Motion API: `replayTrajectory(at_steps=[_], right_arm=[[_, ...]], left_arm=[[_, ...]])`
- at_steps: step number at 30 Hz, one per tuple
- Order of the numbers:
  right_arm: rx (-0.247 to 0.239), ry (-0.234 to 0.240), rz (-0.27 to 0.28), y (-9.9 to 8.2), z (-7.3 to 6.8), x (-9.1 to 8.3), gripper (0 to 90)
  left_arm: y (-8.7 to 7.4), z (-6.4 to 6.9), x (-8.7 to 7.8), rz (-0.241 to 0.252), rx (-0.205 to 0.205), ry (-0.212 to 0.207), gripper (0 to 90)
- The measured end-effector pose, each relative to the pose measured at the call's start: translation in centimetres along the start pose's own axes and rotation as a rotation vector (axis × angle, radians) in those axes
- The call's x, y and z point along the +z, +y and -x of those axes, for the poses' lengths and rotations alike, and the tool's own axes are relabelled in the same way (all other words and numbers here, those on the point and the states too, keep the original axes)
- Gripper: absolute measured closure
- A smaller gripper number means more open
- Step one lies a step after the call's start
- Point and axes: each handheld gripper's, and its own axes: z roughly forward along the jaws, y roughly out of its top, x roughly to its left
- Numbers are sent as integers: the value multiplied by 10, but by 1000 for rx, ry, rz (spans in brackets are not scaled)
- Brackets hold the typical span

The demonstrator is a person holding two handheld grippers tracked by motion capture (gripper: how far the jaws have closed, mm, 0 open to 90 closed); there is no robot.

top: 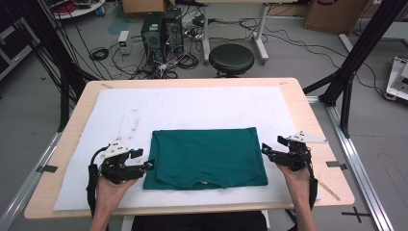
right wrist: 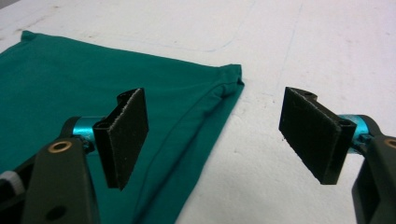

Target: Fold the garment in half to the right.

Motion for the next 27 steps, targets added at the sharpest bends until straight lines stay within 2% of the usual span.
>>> replayTrajectory(at_steps=[4,7,10,12,19,27], right_arm=[[-17,11,2,2,-5,0,244],[-21,21,-3,2,-9,2,244],[-28,31,-9,2,-13,4,244],[-35,35,-9,3,-15,6,244],[-49,53,-24,3,-22,11,244],[-50,58,-21,3,-24,11,244]], left_arm=[[-3,8,3,9,10,23,310],[-6,9,6,8,-2,37,270],[-9,12,8,2,-11,76,242],[-12,14,9,-5,-30,95,240],[-24,25,13,-24,-50,186,239],[-36,30,17,-64,-78,192,233]])
